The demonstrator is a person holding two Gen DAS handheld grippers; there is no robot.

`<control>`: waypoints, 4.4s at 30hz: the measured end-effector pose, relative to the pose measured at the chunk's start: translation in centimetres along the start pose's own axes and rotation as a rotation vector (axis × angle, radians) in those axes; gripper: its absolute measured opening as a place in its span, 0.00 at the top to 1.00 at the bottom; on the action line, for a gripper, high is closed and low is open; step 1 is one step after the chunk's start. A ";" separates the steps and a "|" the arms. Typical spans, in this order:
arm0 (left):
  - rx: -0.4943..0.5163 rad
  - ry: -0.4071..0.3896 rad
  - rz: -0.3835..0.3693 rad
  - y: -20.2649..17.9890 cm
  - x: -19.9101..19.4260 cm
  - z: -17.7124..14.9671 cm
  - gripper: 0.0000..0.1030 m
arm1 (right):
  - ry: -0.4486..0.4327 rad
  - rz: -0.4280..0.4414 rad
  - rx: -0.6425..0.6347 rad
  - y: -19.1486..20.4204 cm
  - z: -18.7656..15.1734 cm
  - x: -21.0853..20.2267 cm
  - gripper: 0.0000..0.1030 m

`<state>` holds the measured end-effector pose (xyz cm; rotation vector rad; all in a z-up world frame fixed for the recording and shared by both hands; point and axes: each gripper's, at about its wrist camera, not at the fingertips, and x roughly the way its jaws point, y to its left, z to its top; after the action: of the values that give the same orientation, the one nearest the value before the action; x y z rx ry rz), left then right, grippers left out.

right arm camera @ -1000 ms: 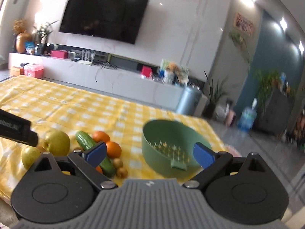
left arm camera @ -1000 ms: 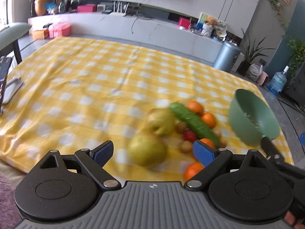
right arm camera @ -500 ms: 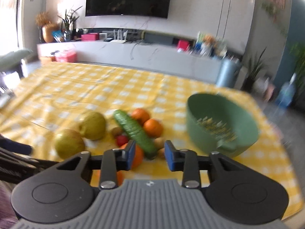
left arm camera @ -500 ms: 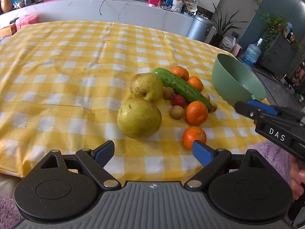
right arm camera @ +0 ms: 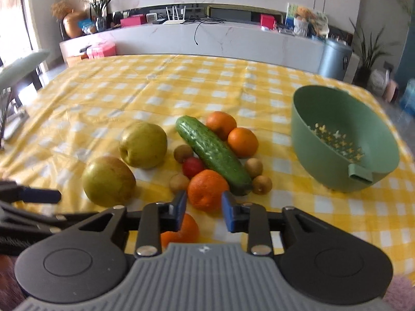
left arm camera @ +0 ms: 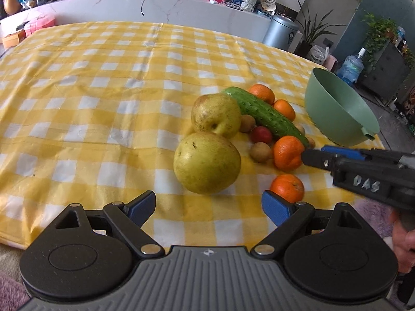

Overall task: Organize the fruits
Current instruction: 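Grasp the large yellow-green pear with the left tool while the right tool grasps the other pear, then lift both held pears and carry them over the green colander bowl, then lower the pear into the bowl and open the right tool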

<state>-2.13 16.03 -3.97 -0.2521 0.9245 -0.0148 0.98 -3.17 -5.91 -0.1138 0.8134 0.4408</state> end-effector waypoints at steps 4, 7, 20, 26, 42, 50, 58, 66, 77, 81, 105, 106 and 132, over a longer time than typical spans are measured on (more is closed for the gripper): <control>0.041 -0.031 -0.040 -0.3 0.3 0.5 0.00 | -0.042 0.098 0.035 -0.3 1.9 0.3 0.46; 0.105 -0.083 -0.008 -0.9 0.3 0.8 0.00 | -0.035 0.146 0.023 0.1 4.2 0.9 0.42; 0.132 0.005 -0.001 -0.6 4.0 2.6 0.15 | 0.233 0.152 0.201 2.2 9.8 8.3 0.33; 0.078 0.034 -0.019 -0.1 4.8 2.5 0.17 | 0.254 0.271 0.338 1.4 7.1 10.0 0.44; -0.021 0.009 -0.060 1.0 4.8 1.7 0.23 | 0.178 0.231 0.393 1.1 7.4 12.4 0.39; -0.005 0.013 -0.038 0.8 4.5 1.6 0.24 | 0.179 0.237 0.360 1.2 6.6 11.2 0.39; -0.050 0.023 -0.030 1.7 4.3 1.7 0.24 | 0.160 0.277 0.407 -0.2 6.3 9.9 0.39; -0.137 -0.009 -0.091 3.4 2.8 2.1 0.24 | 0.102 0.345 0.401 -0.3 7.1 7.9 0.39; -0.079 -0.070 -0.090 1.7 0.4 4.6 0.24 | -0.020 0.390 0.467 -3.4 8.2 3.8 0.39; -0.073 -0.091 -0.086 0.5 -0.5 5.9 0.24 | -0.084 0.372 0.520 -5.8 8.4 1.5 0.39; 0.255 -0.097 -0.243 -15.4 4.0 15.6 0.24 | -0.186 0.092 0.895 -23.4 2.9 2.4 0.39; 0.252 -0.079 -0.261 -15.8 4.5 15.7 0.24 | -0.179 0.032 0.853 -23.2 3.2 2.6 0.39; 0.315 0.087 -0.231 -19.8 8.9 15.1 0.24 | -0.077 -0.216 0.744 -23.5 5.3 4.1 0.39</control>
<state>17.09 -1.10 2.12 -0.0645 0.9614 -0.3842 17.01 -21.65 -6.81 0.4997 0.8338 -0.0783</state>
